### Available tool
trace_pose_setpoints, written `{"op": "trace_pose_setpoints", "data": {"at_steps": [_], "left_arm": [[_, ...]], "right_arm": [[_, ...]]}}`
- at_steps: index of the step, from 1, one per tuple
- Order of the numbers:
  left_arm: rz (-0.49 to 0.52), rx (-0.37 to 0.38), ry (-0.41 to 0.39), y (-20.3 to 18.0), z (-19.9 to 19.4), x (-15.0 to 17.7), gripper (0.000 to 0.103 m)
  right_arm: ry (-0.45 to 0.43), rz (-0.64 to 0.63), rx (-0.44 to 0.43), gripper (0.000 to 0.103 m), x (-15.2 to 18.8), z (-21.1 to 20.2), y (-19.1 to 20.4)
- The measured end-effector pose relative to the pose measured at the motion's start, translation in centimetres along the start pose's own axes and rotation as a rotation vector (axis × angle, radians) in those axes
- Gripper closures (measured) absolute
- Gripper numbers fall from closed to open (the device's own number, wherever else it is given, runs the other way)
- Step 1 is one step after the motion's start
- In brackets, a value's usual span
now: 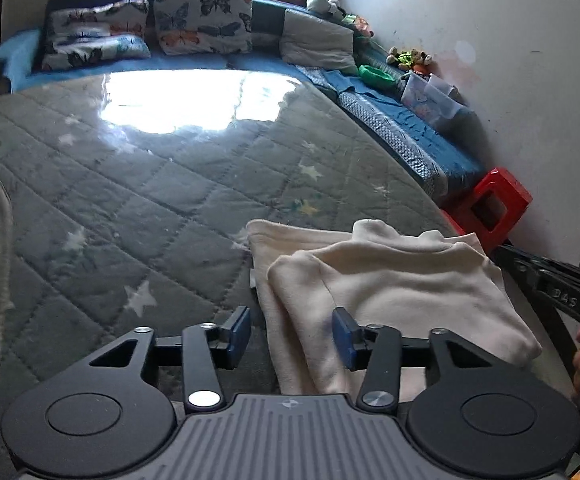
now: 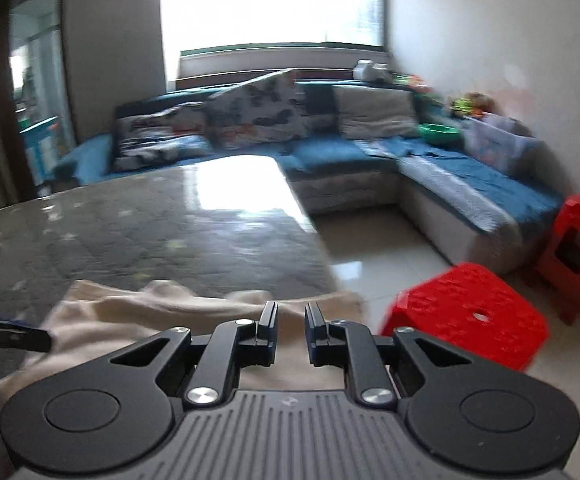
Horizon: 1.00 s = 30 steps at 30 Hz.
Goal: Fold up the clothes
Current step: 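Lay the folded sweatshirt down and open both grippers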
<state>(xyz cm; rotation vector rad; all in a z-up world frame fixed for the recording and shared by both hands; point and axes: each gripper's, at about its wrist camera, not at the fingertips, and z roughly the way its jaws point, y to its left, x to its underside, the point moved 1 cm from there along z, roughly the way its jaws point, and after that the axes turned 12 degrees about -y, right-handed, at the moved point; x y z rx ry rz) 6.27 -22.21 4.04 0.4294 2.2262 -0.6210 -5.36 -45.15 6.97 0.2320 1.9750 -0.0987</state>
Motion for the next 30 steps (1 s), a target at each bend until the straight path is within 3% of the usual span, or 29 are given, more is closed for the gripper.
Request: {"op": "trace_pose_setpoints", "data": {"at_steps": [5,12,22,30], "left_arm": [[0.048,0.012,-0.012,-0.6,-0.4,0.1,0.045],[0.108,0.006,0.000,-1.2,-0.2,0.6,0.040],[0.111,-0.009,0.019,-0.9,0.5,1.2,0.035],[0.113,-0.019,0.018,-0.8,-0.1,1.2,0.030]], "right_arm": [[0.040,-0.023,-0.065,0.086,0.1,2.8,2.9],[0.091,-0.035,-0.051,0.081,1.3,6.0,4.3],[0.078,-0.076,-0.081,0.066,0.9,6.0,5.9],[0.068,-0.065,-0.071,0.064,0.3,6.2,6.0]]}}
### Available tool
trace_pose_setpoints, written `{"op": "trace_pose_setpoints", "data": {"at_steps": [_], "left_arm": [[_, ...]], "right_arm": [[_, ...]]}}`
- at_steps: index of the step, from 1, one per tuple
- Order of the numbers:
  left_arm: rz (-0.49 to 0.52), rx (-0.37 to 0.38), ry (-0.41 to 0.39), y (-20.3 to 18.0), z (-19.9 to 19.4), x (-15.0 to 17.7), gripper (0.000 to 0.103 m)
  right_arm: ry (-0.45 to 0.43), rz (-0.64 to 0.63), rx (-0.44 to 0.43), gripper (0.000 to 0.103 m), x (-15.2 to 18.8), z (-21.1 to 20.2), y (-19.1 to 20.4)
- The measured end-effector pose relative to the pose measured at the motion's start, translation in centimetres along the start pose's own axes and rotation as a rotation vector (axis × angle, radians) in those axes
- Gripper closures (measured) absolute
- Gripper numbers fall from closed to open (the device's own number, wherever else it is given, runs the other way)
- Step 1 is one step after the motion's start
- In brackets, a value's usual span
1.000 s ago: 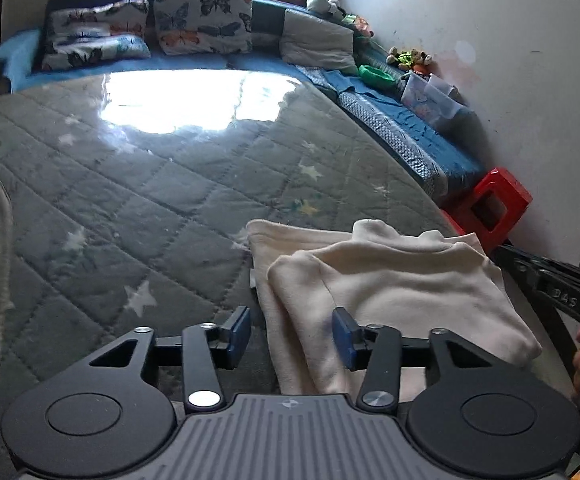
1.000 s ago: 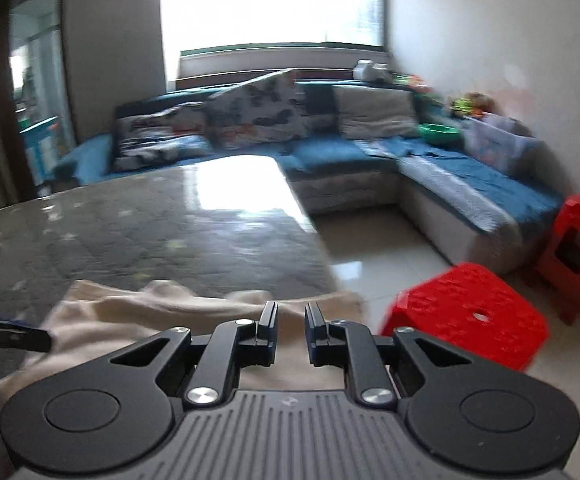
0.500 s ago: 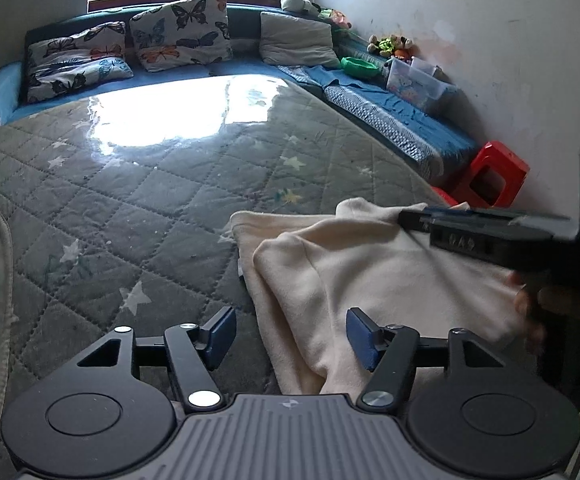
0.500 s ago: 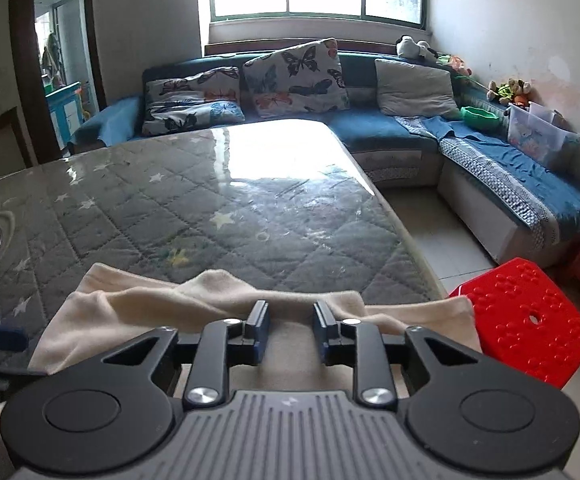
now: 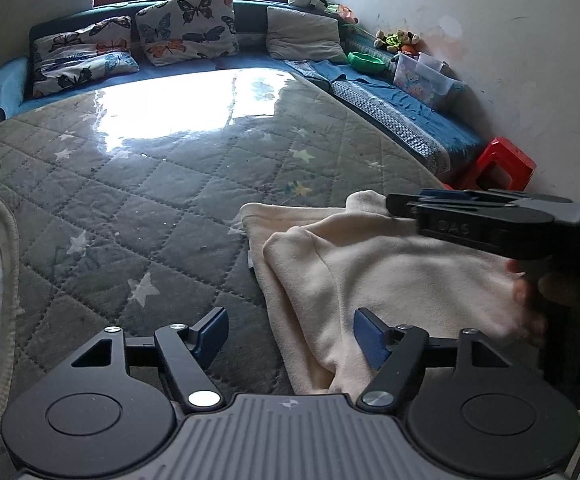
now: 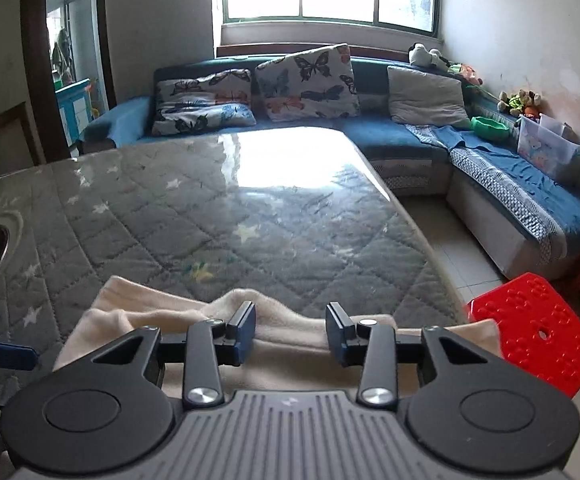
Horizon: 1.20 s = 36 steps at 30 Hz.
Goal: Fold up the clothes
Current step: 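Lay the folded sweatshirt down and open both grippers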
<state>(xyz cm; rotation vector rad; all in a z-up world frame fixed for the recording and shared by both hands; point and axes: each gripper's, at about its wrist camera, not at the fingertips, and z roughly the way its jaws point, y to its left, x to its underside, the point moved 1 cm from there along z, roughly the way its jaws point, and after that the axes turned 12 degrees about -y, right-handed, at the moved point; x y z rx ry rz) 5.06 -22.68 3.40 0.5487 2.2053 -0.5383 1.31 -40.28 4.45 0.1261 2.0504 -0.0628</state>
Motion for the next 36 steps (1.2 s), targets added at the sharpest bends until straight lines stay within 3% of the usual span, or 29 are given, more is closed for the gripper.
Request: {"op": "trace_pose_setpoints", "data": {"at_steps": [8,15,24,27,36], "left_arm": [[0.007,0.000,-0.008,-0.1,-1.0,0.8,0.027],[0.012,-0.011,-0.011,-0.1,-1.4,1.4,0.026],[0.027,-0.039,-0.019,-0.3,-1.8,1.9,0.020],[0.025,-0.041,-0.031,-0.3,-2.7,2.1,0.012],[0.036,-0.064,-0.017,-0.3,-5.0,3.5,0.003]], "right_arm": [[-0.015,-0.001,-0.016,0.053,1.3,-5.6,-0.5],[-0.020,0.020,0.005,0.051,4.4,-10.2,-0.6],[-0.020,0.004,0.032,0.047,6.2,-10.6,0.1],[-0.031,0.024,0.040,0.041,5.8,-11.3,0.1],[-0.005,0.077,0.098,0.022,6.7,-13.1,1.0]]}}
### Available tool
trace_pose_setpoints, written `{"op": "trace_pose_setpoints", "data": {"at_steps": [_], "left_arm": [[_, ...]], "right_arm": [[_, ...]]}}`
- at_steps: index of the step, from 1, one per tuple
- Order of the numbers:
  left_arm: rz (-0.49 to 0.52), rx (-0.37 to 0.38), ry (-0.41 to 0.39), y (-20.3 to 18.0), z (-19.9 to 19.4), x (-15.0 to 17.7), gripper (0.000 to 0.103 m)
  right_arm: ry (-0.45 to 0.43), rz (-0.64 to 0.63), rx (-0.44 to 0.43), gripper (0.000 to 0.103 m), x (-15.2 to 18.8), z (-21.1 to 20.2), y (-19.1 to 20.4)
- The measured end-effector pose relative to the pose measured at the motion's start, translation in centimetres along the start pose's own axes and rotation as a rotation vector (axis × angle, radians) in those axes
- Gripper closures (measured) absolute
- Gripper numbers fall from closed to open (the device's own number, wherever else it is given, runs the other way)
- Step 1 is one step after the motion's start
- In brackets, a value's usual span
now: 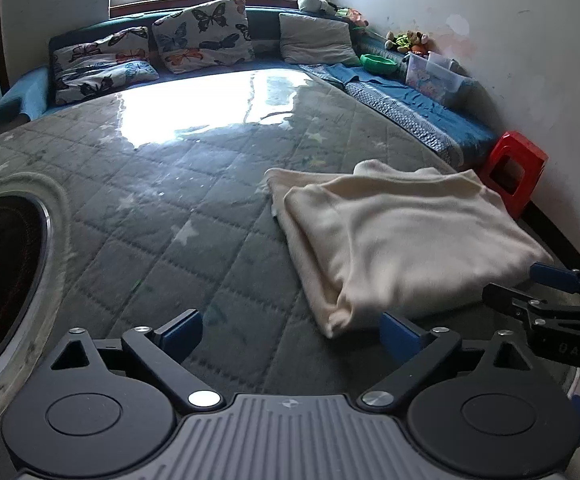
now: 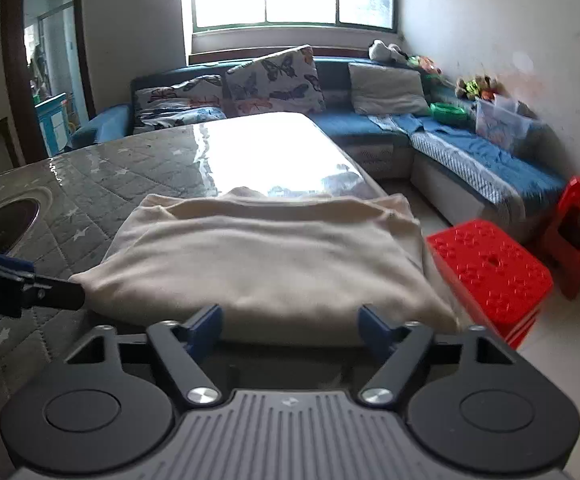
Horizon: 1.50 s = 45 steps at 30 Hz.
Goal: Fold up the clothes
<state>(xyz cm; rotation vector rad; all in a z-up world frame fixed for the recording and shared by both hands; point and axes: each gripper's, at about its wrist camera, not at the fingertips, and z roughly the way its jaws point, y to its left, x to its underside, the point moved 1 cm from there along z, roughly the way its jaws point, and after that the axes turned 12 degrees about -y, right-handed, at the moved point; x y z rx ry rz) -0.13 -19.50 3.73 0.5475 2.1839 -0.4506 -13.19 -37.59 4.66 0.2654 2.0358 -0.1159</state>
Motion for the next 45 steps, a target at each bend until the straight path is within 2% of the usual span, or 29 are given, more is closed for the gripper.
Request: {"op": "trace_pose_setpoints", "data": {"at_steps": [3,6,19,45], "left_arm": [[0.000,-0.002,-0.003,0.0,-0.7,0.5,0.001],[0.007,-0.006,-0.001,0.0,-1.3,1.0,0.000],[0.010,0.001,0.016,-0.3,-2.8,3.1,0.000],[0.034,-0.009,0.014,-2.2,-4.9,5.3,0.000]], "right_arm": [[0.005,0.021,0.010,0.021,0.3,-0.5,0.2],[0.010,0.034,0.019,0.012,0.4,-0.9,0.4],[0.028,0.066,0.054,0.003,1.7,-2.8,1.0],[0.041,0.104,0.095,0.000,3.6,-5.2,0.9]]}}
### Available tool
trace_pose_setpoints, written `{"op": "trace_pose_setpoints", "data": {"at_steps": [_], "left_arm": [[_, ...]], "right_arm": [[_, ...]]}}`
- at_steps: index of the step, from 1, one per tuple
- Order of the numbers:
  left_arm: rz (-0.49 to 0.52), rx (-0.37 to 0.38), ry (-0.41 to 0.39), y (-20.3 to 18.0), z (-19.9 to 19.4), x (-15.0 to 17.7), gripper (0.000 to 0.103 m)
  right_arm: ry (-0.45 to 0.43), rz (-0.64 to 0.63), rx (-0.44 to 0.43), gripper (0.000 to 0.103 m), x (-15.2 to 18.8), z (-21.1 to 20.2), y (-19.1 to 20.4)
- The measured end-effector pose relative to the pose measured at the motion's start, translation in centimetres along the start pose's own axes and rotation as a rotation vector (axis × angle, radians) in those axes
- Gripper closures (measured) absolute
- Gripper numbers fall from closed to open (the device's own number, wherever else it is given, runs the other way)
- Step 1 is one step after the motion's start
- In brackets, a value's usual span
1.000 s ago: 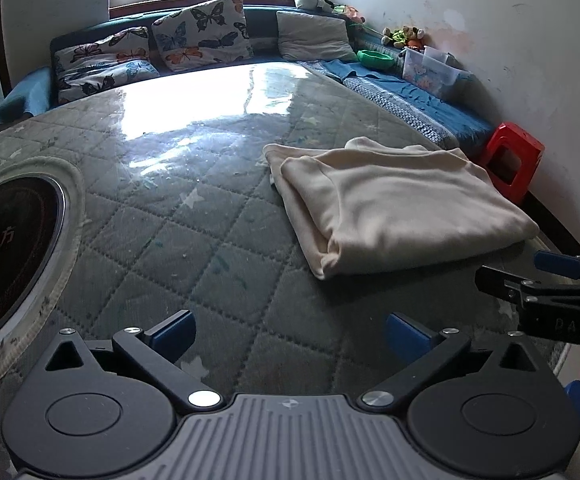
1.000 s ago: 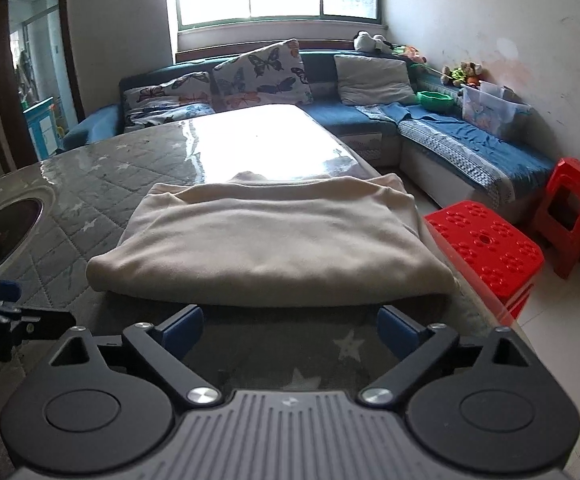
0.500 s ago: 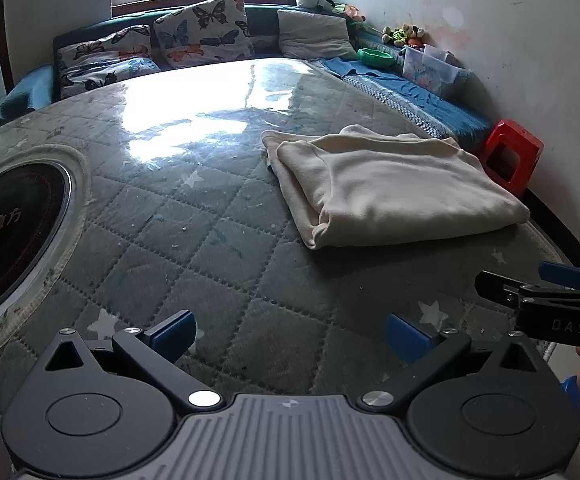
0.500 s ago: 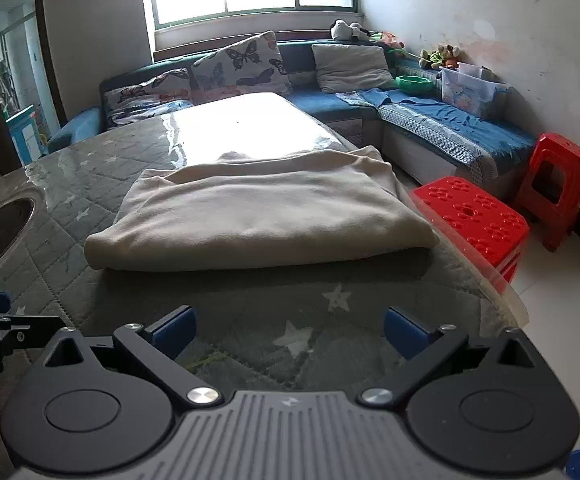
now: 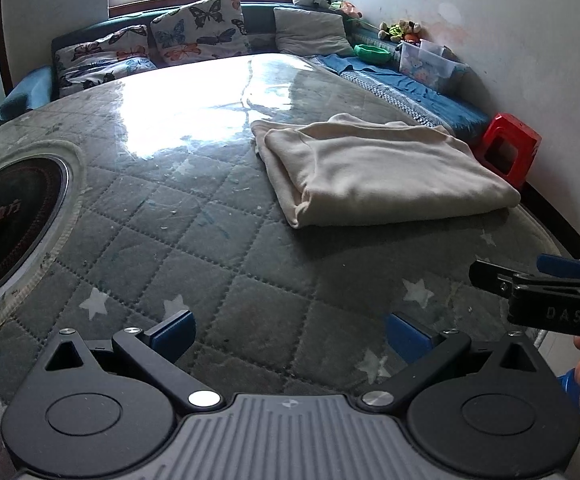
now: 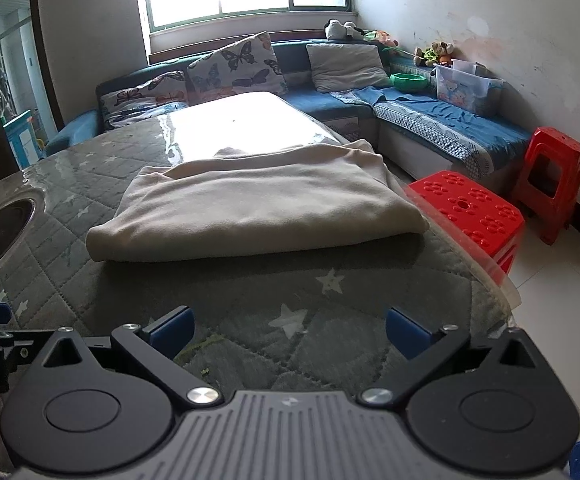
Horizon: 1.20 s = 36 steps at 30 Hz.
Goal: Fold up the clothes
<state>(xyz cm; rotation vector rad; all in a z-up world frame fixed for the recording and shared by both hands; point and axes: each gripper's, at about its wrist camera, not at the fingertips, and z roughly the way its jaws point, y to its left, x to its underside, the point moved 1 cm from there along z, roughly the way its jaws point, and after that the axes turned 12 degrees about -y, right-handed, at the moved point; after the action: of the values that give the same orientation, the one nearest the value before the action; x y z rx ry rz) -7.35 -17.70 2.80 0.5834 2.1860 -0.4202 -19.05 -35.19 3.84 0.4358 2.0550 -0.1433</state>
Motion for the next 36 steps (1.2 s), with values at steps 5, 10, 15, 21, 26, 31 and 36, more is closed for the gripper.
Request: {"op": "trace_pose_setpoints", "data": {"at_steps": [5,10,15,21,26,31,36], "left_arm": [[0.018,-0.011,-0.005,-0.43,-0.07,0.08,0.000],[0.038,-0.029,-0.015,-0.70,-0.10,0.05,0.000],[0.046,-0.027,-0.019,-0.75,-0.11,0.12,0.000],[0.034,-0.026,-0.001,-0.77,0.25,0.13,0.000],[0.024,-0.025,0.008,-0.72,0.48,0.19,0.000],[0.028,-0.022,0.011,-0.83,0.70,0.10,0.000],[0.027,-0.012,0.006,-0.96,0.80,-0.11,0.000]], "right_arm": [[0.001,0.003,0.000,0.000,0.10,-0.13,-0.07],[0.004,0.001,-0.002,0.000,0.14,-0.10,-0.06],[0.005,-0.003,-0.006,0.000,0.12,-0.04,0.12],[0.005,-0.004,-0.011,0.000,0.06,0.08,0.24],[0.008,-0.008,-0.013,0.000,0.02,0.24,0.38],[0.012,-0.011,-0.016,0.000,0.03,0.42,0.54],[0.016,-0.012,-0.019,0.000,0.06,0.63,0.59]]}}
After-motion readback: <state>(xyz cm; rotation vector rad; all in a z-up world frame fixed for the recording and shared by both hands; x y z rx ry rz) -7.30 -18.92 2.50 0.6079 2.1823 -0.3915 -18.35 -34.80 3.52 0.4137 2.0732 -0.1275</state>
